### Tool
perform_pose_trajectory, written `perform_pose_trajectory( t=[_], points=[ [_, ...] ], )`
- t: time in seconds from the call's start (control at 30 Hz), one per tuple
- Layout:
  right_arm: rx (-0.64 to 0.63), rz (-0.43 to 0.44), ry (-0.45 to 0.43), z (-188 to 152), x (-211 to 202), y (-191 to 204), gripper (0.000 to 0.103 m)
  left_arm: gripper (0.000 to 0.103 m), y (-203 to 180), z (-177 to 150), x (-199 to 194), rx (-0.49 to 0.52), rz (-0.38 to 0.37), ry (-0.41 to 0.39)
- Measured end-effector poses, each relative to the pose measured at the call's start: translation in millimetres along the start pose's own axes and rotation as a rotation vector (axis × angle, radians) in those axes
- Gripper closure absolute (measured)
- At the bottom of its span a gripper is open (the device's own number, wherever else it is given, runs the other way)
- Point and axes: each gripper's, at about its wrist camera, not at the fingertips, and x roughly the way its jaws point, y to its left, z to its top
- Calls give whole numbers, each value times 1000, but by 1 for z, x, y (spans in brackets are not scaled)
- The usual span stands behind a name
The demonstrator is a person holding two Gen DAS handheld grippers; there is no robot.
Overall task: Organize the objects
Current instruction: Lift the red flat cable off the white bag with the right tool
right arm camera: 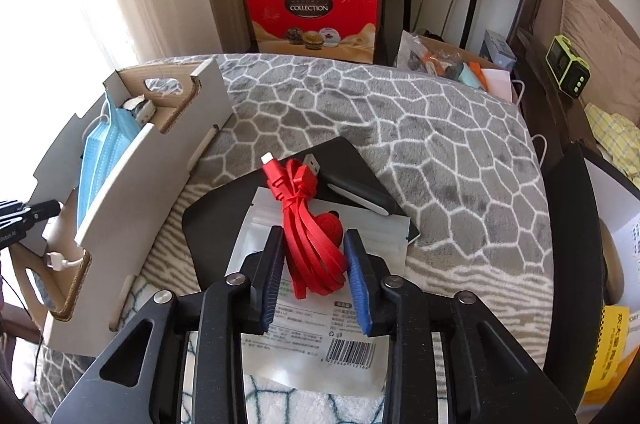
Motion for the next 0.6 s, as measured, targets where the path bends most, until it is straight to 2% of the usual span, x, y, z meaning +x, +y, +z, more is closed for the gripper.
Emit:
perform_pose_trajectory(
  t=[0.23,0.6],
  points=[
    [-1,-9,-52,3,-17,8,75,93,0,0,0,-1,0,0],
    [-2,41,-140,19,-59,31,76,93,0,0,0,-4,-1,-1]
  ],
)
